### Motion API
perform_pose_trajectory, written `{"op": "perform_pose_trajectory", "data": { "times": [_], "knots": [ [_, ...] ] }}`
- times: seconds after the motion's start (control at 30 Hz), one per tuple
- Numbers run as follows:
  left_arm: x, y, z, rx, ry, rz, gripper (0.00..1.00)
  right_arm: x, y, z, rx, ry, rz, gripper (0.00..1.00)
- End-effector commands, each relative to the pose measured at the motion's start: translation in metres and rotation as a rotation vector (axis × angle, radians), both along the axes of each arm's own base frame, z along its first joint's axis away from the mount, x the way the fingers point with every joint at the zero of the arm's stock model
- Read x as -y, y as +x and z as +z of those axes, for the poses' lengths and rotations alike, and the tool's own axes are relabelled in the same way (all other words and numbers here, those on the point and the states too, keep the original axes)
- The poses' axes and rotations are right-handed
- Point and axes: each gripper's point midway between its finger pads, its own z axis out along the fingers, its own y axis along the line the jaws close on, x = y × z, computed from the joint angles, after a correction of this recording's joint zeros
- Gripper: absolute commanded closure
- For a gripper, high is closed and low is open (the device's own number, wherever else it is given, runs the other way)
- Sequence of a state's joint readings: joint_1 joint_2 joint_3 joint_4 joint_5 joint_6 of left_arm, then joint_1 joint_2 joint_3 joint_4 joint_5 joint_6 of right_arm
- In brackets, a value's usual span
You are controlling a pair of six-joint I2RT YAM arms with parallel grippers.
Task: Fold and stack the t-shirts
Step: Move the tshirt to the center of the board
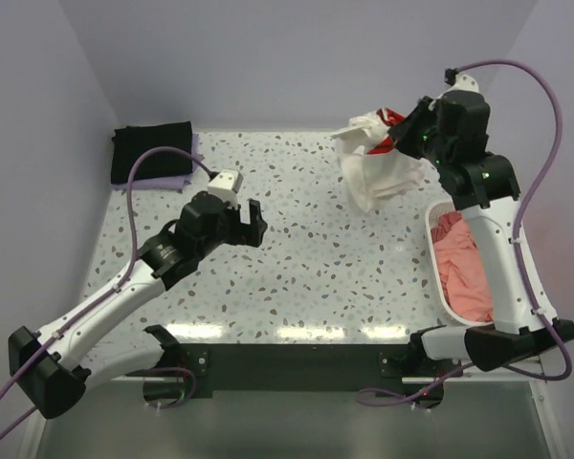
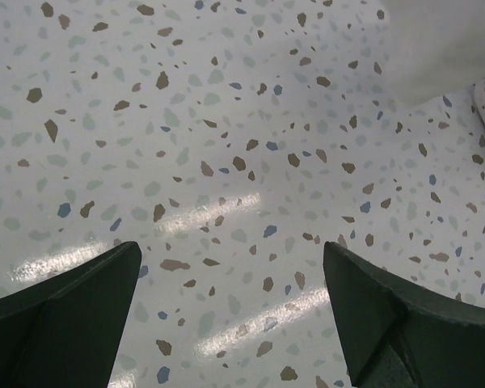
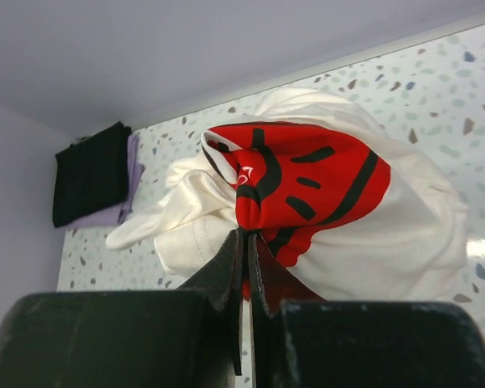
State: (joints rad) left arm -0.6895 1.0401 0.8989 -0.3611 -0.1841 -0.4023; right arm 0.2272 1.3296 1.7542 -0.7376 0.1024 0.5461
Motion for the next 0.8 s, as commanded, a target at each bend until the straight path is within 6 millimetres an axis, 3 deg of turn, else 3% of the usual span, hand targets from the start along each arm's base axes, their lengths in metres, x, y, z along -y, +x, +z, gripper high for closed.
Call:
{"op": "perform_pose_trajectory", "data": {
  "times": [0.0, 0.07, 0.1, 0.13, 0.17, 0.2, 0.27, 0.3, 0.37, 0.4, 0.47, 0.5, 0.57, 0.6, 0.63, 0.67, 0.77],
  "knots": [
    [-0.017, 0.010, 0.022, 0.057, -0.058, 0.100, 0.00, -0.041, -0.002, 0.050, 0.176, 0.011, 0.075, 1.00],
    [-0.022, 0.011, 0.027, 0.065, -0.075, 0.130, 0.00, -0.064, 0.007, 0.031, 0.137, -0.007, 0.123, 0.99],
    [-0.022, 0.010, 0.026, 0.059, -0.081, 0.133, 0.00, -0.070, 0.012, 0.012, 0.097, -0.017, 0.141, 0.93],
    [-0.022, 0.009, 0.024, 0.046, -0.089, 0.144, 0.00, -0.075, 0.021, -0.016, 0.046, -0.033, 0.148, 0.73],
    [-0.024, 0.008, 0.021, 0.035, -0.093, 0.154, 0.00, -0.077, 0.023, -0.017, 0.048, -0.031, 0.156, 0.63],
    [-0.024, 0.008, 0.016, 0.020, -0.096, 0.163, 0.00, -0.076, 0.025, -0.045, -0.008, -0.056, 0.150, 0.53],
    [-0.025, 0.005, 0.002, -0.021, -0.116, 0.195, 0.00, -0.066, 0.026, -0.068, -0.047, -0.080, 0.112, 0.26],
    [-0.026, 0.003, -0.003, -0.034, -0.123, 0.207, 0.00, -0.062, 0.022, -0.098, -0.104, -0.095, 0.106, 0.23],
    [-0.028, 0.001, -0.019, -0.070, -0.152, 0.249, 0.00, -0.064, 0.015, -0.113, -0.111, -0.062, 0.114, 0.21],
    [-0.029, 0.000, -0.025, -0.082, -0.163, 0.264, 0.00, -0.065, 0.008, -0.148, -0.173, -0.072, 0.127, 0.21],
    [-0.030, -0.002, -0.042, -0.112, -0.192, 0.297, 0.01, -0.085, -0.004, -0.175, -0.217, -0.013, 0.215, 0.24],
    [-0.030, -0.002, -0.050, -0.124, -0.194, 0.307, 0.01, -0.085, -0.019, -0.210, -0.287, -0.014, 0.227, 0.24],
    [-0.032, -0.001, -0.063, -0.148, -0.203, 0.341, 0.02, -0.101, -0.033, -0.232, -0.311, 0.020, 0.263, 0.27],
    [-0.033, 0.000, -0.067, -0.154, -0.203, 0.352, 0.03, -0.101, -0.047, -0.256, -0.357, 0.011, 0.270, 0.29],
    [-0.033, 0.001, -0.073, -0.164, -0.201, 0.365, 0.04, -0.103, -0.052, -0.263, -0.367, 0.029, 0.257, 0.29],
    [-0.037, 0.003, -0.078, -0.165, -0.193, 0.389, 0.05, -0.105, -0.066, -0.284, -0.409, 0.023, 0.264, 0.29],
    [-0.042, 0.009, -0.091, -0.182, -0.191, 0.424, 0.05, -0.109, -0.078, -0.294, -0.410, 0.101, 0.238, 0.28]
  ]
}}
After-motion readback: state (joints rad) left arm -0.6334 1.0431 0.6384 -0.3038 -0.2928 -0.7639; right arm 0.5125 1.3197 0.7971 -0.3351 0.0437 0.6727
